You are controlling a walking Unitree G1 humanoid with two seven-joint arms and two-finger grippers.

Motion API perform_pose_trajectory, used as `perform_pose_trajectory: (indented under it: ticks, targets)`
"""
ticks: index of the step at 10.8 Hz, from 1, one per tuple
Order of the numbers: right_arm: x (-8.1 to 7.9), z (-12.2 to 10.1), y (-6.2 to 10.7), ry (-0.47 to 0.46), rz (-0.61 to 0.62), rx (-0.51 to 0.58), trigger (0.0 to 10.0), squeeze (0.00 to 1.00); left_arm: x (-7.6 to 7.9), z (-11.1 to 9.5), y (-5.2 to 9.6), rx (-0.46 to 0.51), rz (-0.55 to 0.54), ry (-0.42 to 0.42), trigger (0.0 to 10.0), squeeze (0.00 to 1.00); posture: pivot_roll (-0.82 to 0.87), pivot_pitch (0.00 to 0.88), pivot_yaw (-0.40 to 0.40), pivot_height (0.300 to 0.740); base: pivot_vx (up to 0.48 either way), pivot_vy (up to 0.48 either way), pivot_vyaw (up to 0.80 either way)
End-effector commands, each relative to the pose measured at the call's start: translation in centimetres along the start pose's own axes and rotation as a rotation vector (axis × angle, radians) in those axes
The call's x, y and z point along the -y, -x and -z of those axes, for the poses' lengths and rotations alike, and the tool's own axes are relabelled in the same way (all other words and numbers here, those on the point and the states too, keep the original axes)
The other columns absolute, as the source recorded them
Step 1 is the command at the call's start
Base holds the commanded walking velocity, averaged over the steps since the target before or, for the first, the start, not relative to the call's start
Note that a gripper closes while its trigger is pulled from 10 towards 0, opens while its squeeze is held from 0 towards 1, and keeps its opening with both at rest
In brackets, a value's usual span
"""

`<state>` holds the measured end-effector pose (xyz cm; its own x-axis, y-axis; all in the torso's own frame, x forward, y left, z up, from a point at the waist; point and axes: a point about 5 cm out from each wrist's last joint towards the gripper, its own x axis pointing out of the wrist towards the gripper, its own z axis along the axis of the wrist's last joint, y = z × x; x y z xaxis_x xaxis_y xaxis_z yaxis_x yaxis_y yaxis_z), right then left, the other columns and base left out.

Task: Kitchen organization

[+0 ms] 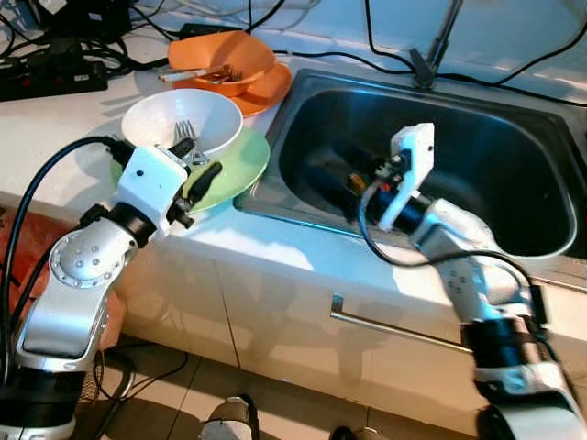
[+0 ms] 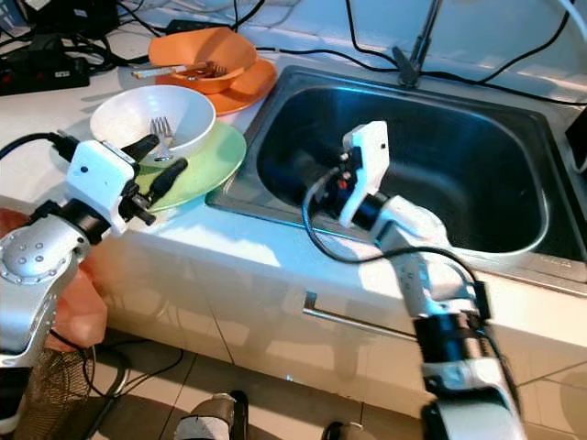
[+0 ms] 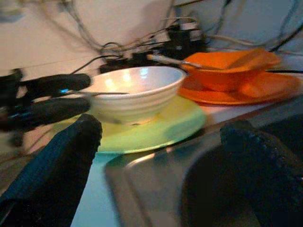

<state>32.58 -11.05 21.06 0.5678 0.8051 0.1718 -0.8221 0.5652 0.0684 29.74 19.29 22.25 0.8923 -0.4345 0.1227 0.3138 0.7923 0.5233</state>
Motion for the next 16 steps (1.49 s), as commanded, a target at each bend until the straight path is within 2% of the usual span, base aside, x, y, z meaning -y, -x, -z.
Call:
perform_pose_trajectory:
  ticks: [1,5,9,12,13,14,15,16]
  targets:
    - [-0.6,0.0,0.2,-0.008,-0.056,-0.018,10.0,0.00,-0.2,0.0,0.0,0.004,0.002,-0.020,0.0,0.00,0.23,0.130,-0.032,0.740,0.000,0.000,0.00]
    - [-1.8,0.2,1.3,-0.023,-0.175,-0.081,10.0,0.00,-0.3,0.1,-0.3,0.017,0.011,-0.043,0.0,0.00,0.22,0.128,-0.027,0.740,0.000,0.000,0.00]
    - [-2.0,0.5,1.6,-0.032,-0.168,-0.091,10.0,0.00,-0.8,-0.1,-0.4,0.045,-0.014,-0.101,0.0,0.00,0.22,0.131,-0.026,0.740,0.000,0.000,0.00]
    - [-2.0,0.6,1.5,-0.034,-0.157,-0.088,10.0,0.00,-2.1,-1.6,-0.1,0.128,-0.108,-0.209,0.0,0.00,0.22,0.131,-0.029,0.740,0.000,0.000,0.00]
    - [-2.0,0.6,1.4,-0.034,-0.153,-0.088,10.0,0.00,-2.6,-2.5,0.0,0.175,-0.140,-0.271,0.0,0.00,0.22,0.130,-0.028,0.740,0.000,0.000,0.00]
    - [-1.9,0.7,1.4,-0.034,-0.146,-0.089,10.0,0.00,-3.2,-3.9,0.1,0.237,-0.186,-0.335,0.0,0.00,0.22,0.130,-0.030,0.740,0.000,0.000,0.00]
    - [-1.8,0.8,1.4,-0.034,-0.137,-0.086,10.0,0.00,-3.6,-5.8,-0.2,0.313,-0.213,-0.360,0.0,0.00,0.22,0.128,-0.030,0.740,0.000,0.000,0.00]
    - [-1.7,0.7,1.2,-0.028,-0.120,-0.078,10.0,0.00,-3.4,-6.8,-0.9,0.358,-0.201,-0.240,0.0,0.00,0.23,0.124,-0.032,0.740,0.000,0.000,0.00]
